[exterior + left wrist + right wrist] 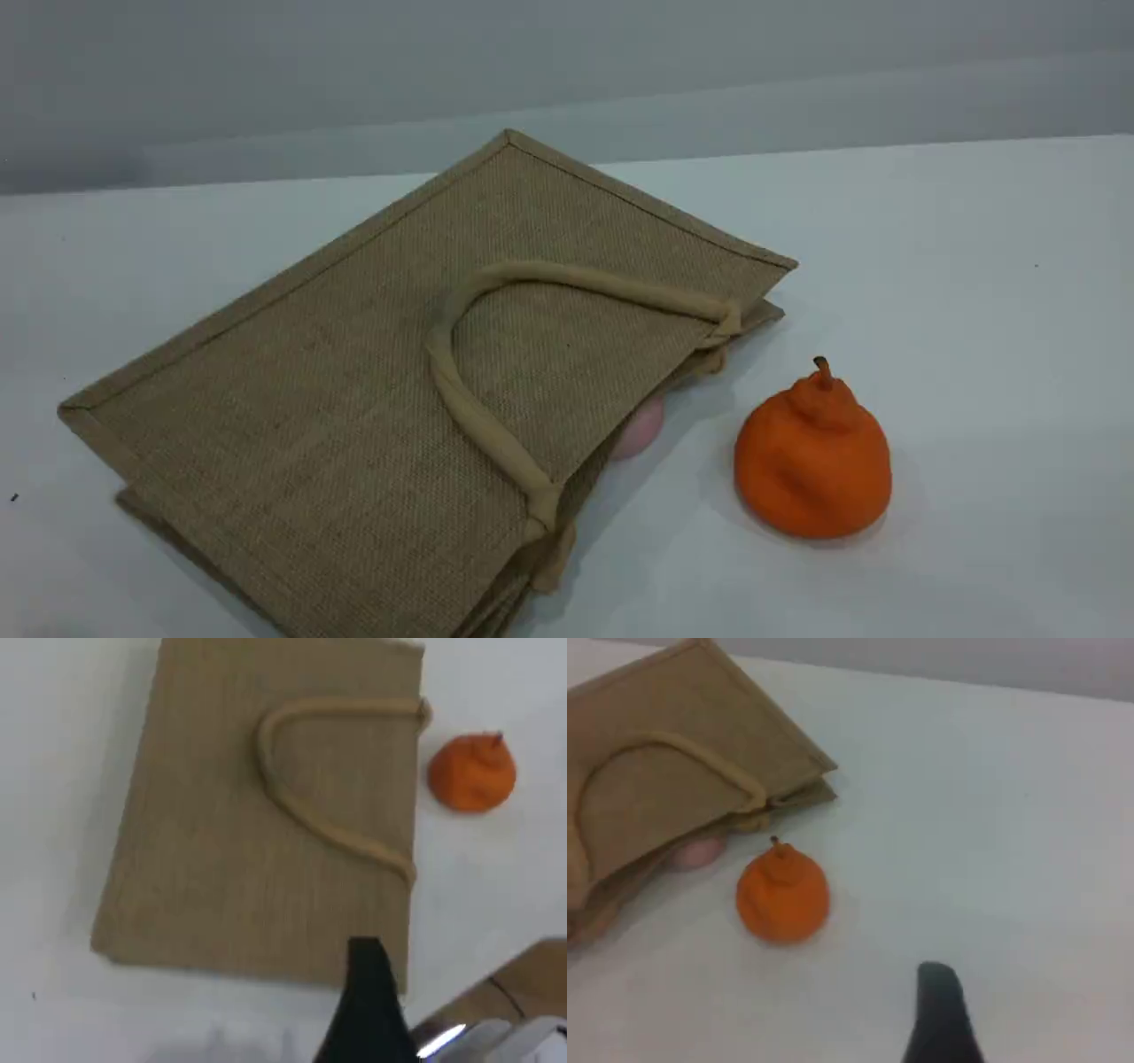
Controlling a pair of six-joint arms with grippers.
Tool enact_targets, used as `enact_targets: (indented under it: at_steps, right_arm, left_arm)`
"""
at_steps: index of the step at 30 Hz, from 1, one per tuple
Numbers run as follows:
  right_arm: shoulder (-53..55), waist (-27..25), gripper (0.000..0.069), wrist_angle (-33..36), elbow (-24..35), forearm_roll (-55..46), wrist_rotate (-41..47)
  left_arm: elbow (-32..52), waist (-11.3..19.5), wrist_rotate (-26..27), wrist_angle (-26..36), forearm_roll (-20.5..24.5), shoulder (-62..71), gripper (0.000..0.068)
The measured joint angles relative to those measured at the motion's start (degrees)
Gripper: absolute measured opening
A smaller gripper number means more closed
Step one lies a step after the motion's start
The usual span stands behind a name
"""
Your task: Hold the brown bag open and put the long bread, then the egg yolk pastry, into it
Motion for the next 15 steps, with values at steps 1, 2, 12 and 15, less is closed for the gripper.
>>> enact_targets:
  at_steps: [1, 2, 12, 15]
  right_arm:
    - [0.0, 0.0, 0.0418, 0.0, -0.1, 0.0, 0.0]
    - [0.0, 0.0, 0.0418, 0.0, -0.1, 0.0, 0.0]
    - [0.0, 0.0, 0.0418, 0.2, -0.1, 0.0, 0.0]
    - [0.0, 0.0, 0.0418, 0.2, -0.1, 0.0, 0.0]
  left_arm:
    - [2.2, 0.0, -0.1, -0.8, 0.0, -2.3, 0.0475]
    - [4.9, 0.0, -0.7, -1.9, 0.1, -5.2, 0.0475]
    - [25.9, 0.0, -11.9, -7.3, 11.4, -31.8, 0.0475]
    - [29.5, 0.0, -13.8, -7.4, 15.5, -37.8, 0.0475]
